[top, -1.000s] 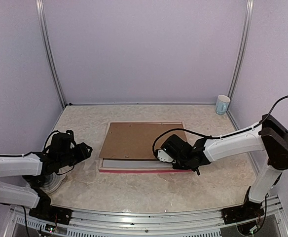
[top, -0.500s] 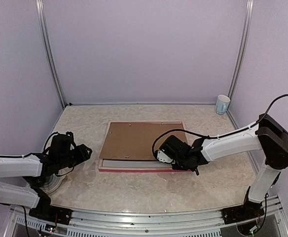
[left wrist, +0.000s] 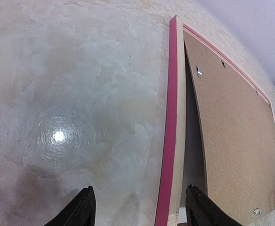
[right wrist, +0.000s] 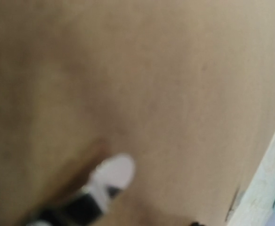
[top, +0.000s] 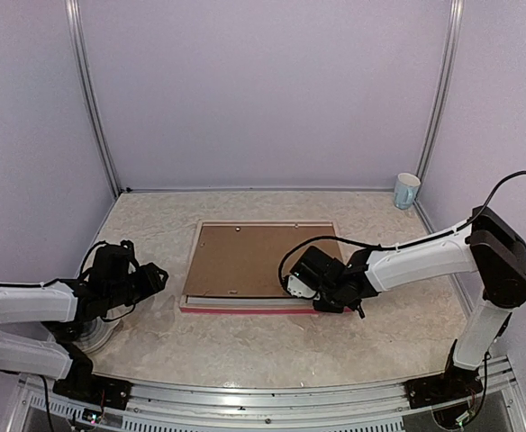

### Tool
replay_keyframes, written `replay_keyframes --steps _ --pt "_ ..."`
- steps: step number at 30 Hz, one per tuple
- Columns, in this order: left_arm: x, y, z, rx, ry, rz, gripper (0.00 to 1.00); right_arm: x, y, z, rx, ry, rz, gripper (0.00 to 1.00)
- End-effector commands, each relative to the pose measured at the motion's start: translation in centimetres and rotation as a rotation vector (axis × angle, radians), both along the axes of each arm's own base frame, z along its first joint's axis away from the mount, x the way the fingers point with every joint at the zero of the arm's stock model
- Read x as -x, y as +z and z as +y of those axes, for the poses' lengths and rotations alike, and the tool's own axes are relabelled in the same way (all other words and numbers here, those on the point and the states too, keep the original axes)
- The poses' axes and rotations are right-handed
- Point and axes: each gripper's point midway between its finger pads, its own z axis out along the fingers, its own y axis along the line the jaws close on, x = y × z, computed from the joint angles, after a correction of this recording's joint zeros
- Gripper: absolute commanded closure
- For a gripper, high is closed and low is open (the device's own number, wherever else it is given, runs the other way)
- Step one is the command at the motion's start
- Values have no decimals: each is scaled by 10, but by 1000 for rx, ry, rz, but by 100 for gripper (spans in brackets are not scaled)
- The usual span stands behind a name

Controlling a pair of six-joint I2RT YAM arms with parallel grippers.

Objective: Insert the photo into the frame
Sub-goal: Place the backboard on the frame body.

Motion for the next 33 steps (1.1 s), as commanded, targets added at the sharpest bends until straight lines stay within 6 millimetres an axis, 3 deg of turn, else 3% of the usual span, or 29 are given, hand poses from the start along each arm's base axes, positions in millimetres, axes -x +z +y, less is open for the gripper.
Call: replay_keyframes --steps 1,8,33 --pt "0 -1 -1 8 -5 -4 35 10 -9 -5 -3 -29 68 53" --pt "0 -1 -2 12 -6 -2 35 12 -8 -5 -12 -32 73 46" --pt "4 -1 -2 19 -6 -3 35 -4 -22 -9 38 -118 123 45"
